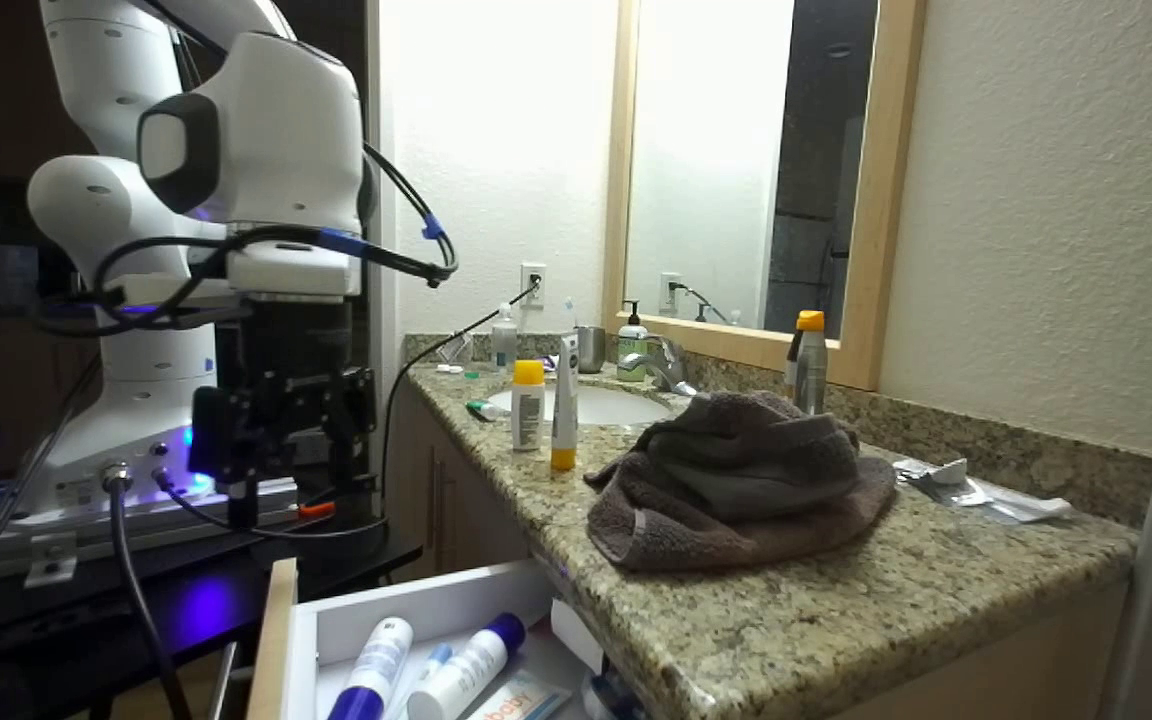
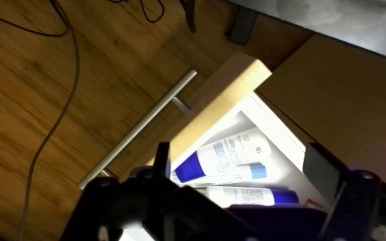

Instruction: Close the upper drawer

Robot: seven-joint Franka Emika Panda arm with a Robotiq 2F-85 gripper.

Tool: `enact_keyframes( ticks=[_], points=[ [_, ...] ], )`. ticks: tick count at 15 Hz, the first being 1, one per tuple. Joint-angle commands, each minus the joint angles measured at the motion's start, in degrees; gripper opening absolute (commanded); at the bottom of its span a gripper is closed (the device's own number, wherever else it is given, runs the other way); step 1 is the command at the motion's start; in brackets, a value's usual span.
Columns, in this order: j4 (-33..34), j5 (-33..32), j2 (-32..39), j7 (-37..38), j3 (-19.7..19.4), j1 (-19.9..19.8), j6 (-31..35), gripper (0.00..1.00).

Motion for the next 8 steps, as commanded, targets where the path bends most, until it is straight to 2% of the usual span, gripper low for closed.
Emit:
enact_keyframes(
  ticks=[1,4,7,8],
  points=[
    [0.2,0.4,6.0,-2.5,-3.1,-2.6,6.1,1.0],
    [-0.2,0.6,12.7,-0.3,-4.4,-2.4,13.2,1.0],
    [-0.2,1.8,19.9,2.3,-3.8,-1.1,19.5,1.0],
    [-0.4,1.8,14.5,-0.2,-4.8,-1.4,15.7,1.0]
  ],
)
